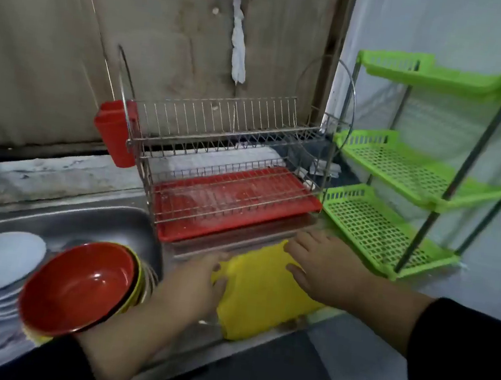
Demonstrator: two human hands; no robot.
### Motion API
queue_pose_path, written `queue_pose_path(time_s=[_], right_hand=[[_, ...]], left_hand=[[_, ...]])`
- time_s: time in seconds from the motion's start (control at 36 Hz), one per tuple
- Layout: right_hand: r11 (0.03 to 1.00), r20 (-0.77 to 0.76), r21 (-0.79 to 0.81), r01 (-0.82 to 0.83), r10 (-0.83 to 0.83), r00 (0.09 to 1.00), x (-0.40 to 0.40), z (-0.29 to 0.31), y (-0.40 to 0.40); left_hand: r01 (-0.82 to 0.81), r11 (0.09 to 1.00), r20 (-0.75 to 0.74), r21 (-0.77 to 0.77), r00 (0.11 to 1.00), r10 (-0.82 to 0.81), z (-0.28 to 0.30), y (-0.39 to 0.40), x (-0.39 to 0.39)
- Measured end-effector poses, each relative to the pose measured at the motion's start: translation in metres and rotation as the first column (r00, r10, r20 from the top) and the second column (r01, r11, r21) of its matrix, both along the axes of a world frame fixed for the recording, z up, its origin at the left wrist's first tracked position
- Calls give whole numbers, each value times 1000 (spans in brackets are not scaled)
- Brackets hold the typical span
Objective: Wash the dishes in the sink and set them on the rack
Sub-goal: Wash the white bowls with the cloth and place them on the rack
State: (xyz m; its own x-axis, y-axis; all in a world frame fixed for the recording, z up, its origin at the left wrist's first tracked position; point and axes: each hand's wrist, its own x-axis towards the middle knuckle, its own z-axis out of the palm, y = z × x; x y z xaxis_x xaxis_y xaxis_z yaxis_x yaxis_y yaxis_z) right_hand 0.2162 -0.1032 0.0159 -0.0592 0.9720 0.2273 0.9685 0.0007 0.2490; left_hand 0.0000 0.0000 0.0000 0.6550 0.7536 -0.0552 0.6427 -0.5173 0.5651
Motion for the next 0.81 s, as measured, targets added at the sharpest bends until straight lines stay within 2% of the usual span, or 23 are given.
queue_pose_path(time_s=[0.06, 0.14, 0.19, 0.42, 0.58, 0.69, 0.81], right_hand=[[999, -8, 0, 41, -41, 999, 3, -12, -1], [985, -113, -116, 125, -138, 984, -1, -27, -5], [964, -121, -193, 183, -208, 971, 1, -35, -8], [904, -242, -270, 333, -398, 885, 3, -41, -6], [869, -312, -328, 369, -469, 826, 3, -44, -1], [827, -386, -388, 408, -548, 742, 4, -43, 4], [781, -463, -452, 432, -619, 635, 9, -41, 10]], left_hand=[[-146, 957, 55, -249, 985, 165, -10, -5, 8], [-261, 748, 81, -610, 919, 387, -19, -17, 15], [-282, 641, 95, -714, 868, 488, -22, -21, 18], [-286, 528, 122, -800, 784, 609, -19, -31, 32], [-284, 443, 104, -850, 735, 670, -19, -34, 40], [-296, 371, 61, -880, 705, 706, -20, -29, 37], [-320, 384, 67, -866, 688, 722, -24, -27, 37]])
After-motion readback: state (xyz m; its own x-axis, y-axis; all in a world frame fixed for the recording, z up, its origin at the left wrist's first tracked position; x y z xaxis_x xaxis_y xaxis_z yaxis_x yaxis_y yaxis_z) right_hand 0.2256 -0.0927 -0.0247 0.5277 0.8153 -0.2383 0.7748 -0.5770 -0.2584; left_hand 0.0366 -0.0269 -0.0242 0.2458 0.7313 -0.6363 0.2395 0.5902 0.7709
